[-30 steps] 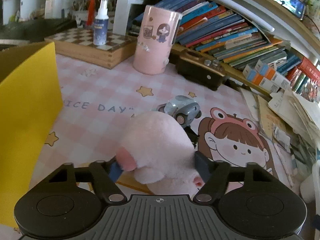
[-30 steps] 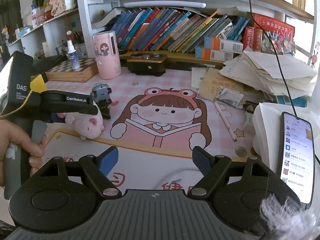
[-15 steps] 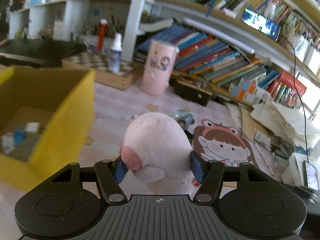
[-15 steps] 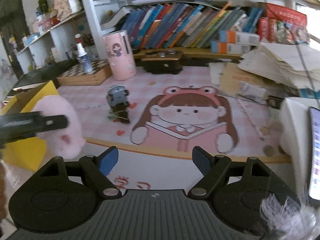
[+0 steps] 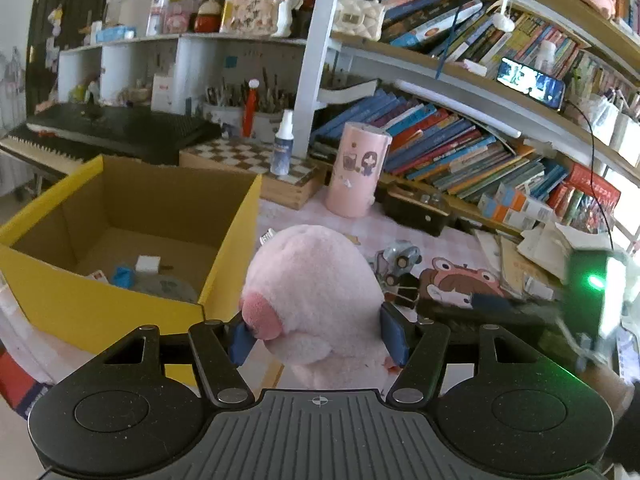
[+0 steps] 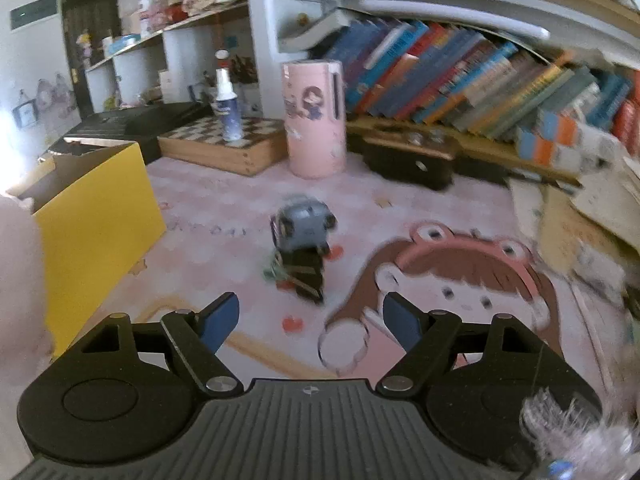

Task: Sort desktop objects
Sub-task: 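Lift the pig with the left gripper while the right gripper grasps the gray robot toy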

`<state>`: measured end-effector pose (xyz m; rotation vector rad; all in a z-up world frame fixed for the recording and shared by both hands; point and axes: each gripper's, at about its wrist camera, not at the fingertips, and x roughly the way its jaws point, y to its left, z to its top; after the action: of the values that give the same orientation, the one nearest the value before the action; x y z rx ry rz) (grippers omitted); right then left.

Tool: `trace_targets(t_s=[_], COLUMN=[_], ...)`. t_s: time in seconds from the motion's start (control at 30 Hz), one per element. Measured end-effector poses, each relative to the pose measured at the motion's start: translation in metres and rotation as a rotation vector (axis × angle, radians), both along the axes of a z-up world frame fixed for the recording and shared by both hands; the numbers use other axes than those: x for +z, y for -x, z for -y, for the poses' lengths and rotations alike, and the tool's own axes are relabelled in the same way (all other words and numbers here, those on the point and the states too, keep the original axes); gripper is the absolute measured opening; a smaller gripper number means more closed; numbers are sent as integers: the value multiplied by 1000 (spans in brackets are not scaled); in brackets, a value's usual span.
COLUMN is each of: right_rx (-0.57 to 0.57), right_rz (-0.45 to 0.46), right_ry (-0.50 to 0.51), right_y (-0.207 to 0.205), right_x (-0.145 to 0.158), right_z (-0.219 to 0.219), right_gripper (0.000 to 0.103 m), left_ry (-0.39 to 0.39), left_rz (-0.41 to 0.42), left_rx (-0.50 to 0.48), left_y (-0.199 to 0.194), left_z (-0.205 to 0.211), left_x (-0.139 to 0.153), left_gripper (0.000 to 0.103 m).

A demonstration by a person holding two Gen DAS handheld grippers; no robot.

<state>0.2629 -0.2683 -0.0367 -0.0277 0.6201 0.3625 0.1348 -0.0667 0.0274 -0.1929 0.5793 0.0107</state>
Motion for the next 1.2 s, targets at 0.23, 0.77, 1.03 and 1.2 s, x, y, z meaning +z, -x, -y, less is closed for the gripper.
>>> trace_targets(t_s=[0.23,0.77,1.03,1.2], right_rx=[33,36,40,32], right_rz=[35,-41,43,73], right_ry=[0,21,-8,-24], right_y=[-47,-89,-64,-32], right_x=[-5,-30,-2,23], right_z=[-25,-30,-25,-22], right_gripper=[77,41,40,40], left_ry=[-30,-50,-41,-20], left_rz=[10,11,28,50], left_rx=[-3,15,2,-15], left_y=[7,20,23,26], left_z=[2,2,1,-3], left_x=[3,6,6,8], left_gripper=[63,63,63,63])
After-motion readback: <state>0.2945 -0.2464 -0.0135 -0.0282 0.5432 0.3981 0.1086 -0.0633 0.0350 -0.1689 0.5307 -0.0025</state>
